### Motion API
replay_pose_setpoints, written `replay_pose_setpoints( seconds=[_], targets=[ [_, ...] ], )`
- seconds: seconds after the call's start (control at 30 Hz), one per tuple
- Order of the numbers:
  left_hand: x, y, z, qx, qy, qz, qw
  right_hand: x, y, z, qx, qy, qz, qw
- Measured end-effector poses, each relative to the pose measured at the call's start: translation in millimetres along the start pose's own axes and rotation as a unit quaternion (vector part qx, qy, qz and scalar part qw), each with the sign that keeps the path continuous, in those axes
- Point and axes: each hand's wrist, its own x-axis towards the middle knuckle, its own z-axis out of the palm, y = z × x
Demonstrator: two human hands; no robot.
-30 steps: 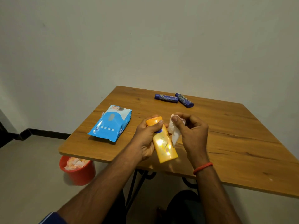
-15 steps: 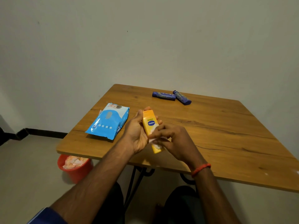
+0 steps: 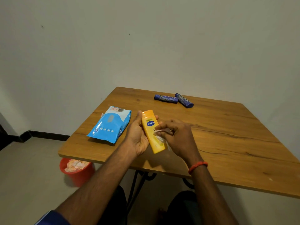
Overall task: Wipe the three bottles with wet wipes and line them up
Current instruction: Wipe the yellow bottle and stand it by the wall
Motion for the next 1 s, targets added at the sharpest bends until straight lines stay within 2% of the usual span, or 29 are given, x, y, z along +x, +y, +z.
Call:
replay_pose_setpoints(
  seconds=[0.2, 0.3, 0.43, 0.57, 0.7, 0.83, 1.0],
  targets=[
    [7, 13, 18, 0.017, -0.007, 0.016, 1.000, 20, 1, 20, 0.053, 0.129, 0.059, 0.988],
    [19, 22, 25, 0.075, -0.003, 0.063, 0.995, 33, 1, 22, 0.054, 0.149, 0.069, 0.985],
    [41, 43, 31, 0.182, 0.009, 0.142, 0.973, 49, 8, 20, 0.133, 0.160, 0.087, 0.974],
    [79, 71, 28, 0.271, 0.028, 0.208, 0.939, 63, 17, 21, 0.162, 0.115, 0.081, 0.977],
    [121, 96, 22, 0.300, 0.043, 0.231, 0.925, 86, 32, 23, 0.197, 0.050, 0.093, 0.975],
    [166, 110, 14, 0.310, 0.065, 0.246, 0.916, 119, 48, 32, 0.185, 0.051, 0.107, 0.976],
    [216, 123, 8, 0.338, 0.073, 0.259, 0.902, 167, 67, 47, 0.156, 0.050, 0.085, 0.983]
  ],
)
